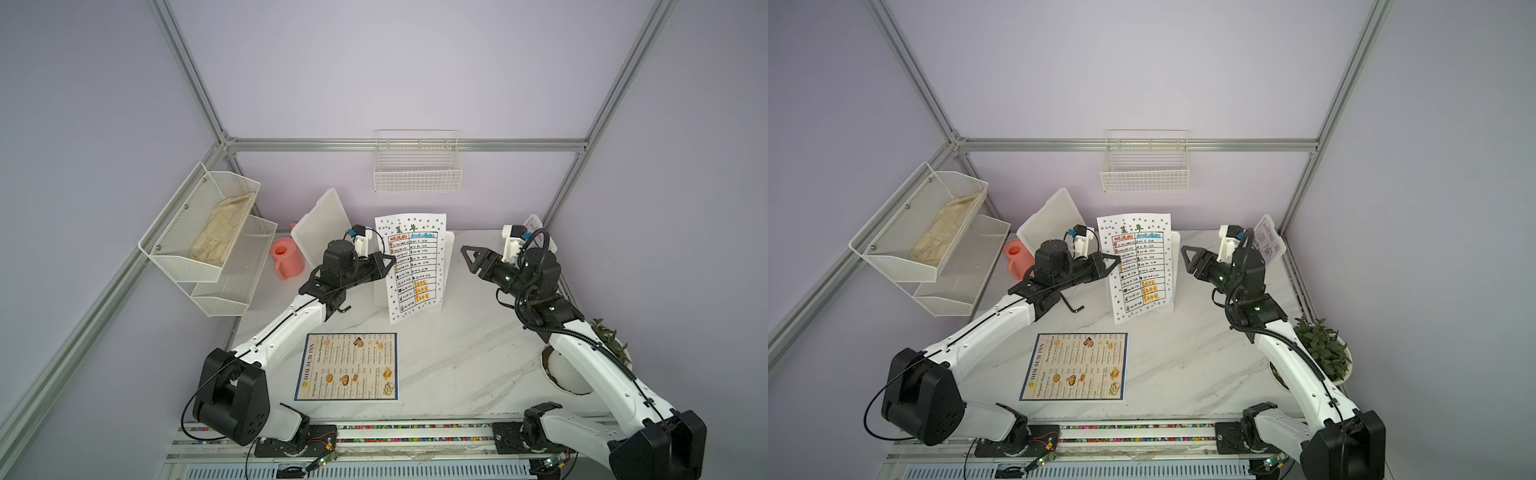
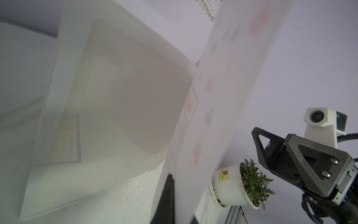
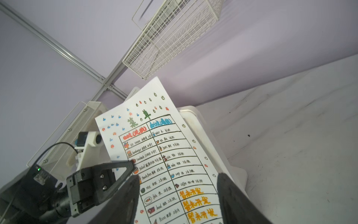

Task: Insert the menus into the narrow rack
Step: Pick up the menu from the center of the board.

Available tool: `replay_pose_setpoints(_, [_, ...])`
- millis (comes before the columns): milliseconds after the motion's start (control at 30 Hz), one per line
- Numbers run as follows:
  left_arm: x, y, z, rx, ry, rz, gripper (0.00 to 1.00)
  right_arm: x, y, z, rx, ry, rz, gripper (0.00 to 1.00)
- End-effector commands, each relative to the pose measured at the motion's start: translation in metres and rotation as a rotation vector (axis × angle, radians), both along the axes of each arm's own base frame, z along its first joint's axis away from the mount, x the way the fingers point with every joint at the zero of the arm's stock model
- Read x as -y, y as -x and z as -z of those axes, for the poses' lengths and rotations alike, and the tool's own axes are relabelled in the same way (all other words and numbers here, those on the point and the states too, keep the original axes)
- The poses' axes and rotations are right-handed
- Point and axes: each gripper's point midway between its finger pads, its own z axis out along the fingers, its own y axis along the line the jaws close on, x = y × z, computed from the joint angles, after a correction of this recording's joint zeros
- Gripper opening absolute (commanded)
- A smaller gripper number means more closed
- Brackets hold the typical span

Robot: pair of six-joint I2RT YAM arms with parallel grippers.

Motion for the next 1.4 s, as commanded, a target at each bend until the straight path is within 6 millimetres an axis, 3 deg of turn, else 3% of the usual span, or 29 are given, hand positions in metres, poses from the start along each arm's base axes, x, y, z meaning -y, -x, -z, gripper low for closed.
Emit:
replay_pose_setpoints(0, [-0.002,0.020,-0.034,0.143,-0.189,0.138,0.00,-0.004,0.007,-0.003,0.058,0.112,-0.136,0.67])
replay_pose_setpoints(167, [-0.011,0.033,-0.066,0.276,-0.361,0.215,0.00,0.005,0.001,-0.008,0.090,0.136,-0.163,0.68])
replay_pose_setpoints(533, [-0.030,0.068,-0.139,0.500,-0.522,0.271,0.00,-0.031,0.026,-0.054,0.372,0.069,-0.450,0.69])
replay_pose_setpoints(667, [-0.039,0.073,-0.158,0.545,-0.566,0.236,0.00,-0.040,0.021,-0.053,0.377,0.052,-0.503,0.69])
replay_pose_setpoints(833, [-0.056,0.067,-0.169,0.551,-0.626,0.135,0.00,-0.024,-0.019,-0.018,0.200,0.133,-0.331,0.65])
replay_pose_setpoints(967, [-0.061,0.070,-0.174,0.563,-0.635,0.114,0.00,-0.020,-0.027,0.007,0.152,0.193,-0.316,0.65])
replay_pose_setpoints(1067, [-0.060,0.075,-0.177,0.580,-0.637,0.134,0.00,-0.034,-0.015,-0.006,0.212,0.162,-0.426,0.65])
replay_pose_setpoints(1200, [-0.051,0.086,-0.182,0.599,-0.617,0.208,0.00,-0.069,0.004,-0.022,0.292,0.124,-0.615,0.66])
replay_pose_setpoints(1367, [-0.035,0.105,-0.191,0.639,-0.593,0.309,0.00,-0.094,0.019,-0.037,0.373,0.099,-0.693,0.67])
